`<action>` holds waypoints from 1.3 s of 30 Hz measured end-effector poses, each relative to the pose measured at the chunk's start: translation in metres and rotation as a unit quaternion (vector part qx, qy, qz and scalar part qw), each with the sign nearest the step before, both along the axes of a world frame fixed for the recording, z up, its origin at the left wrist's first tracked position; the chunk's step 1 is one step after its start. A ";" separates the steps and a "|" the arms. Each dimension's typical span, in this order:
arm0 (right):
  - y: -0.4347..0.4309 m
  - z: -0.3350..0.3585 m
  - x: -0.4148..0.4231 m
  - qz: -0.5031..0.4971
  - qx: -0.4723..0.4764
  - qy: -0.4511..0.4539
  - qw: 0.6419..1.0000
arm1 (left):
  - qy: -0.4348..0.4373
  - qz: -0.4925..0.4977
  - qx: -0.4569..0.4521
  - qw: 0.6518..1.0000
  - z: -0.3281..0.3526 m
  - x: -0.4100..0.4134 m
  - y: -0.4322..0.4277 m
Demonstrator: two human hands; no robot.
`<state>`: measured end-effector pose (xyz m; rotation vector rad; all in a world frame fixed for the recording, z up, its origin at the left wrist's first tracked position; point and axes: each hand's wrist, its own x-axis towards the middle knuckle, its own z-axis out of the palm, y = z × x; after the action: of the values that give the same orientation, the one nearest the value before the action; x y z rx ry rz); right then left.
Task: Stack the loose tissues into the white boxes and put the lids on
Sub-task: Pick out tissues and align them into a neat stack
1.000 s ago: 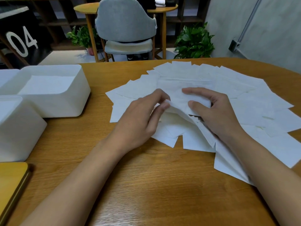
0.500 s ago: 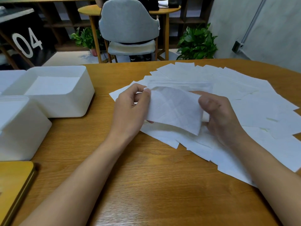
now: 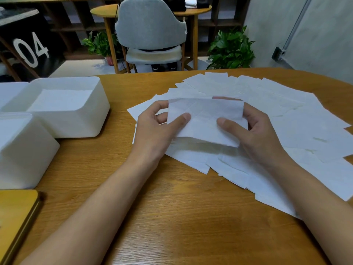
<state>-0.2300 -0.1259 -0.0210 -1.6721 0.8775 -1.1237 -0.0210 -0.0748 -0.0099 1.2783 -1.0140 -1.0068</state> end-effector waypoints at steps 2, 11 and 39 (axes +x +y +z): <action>0.001 0.000 0.001 0.013 -0.017 0.004 1.000 | 0.024 0.014 0.000 1.000 -0.002 -0.002 0.000; -0.007 -0.003 -0.002 0.004 -0.056 -0.008 0.998 | -0.119 0.062 -0.019 0.991 -0.014 -0.006 -0.006; -0.012 -0.008 -0.009 -0.077 -0.012 0.067 0.995 | -0.497 -0.070 -0.107 0.858 -0.030 0.052 -0.018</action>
<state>-0.2390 -0.1376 -0.0294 -1.7394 1.0960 -1.1391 0.0308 -0.0929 -0.0402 1.5610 -1.9621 -0.2419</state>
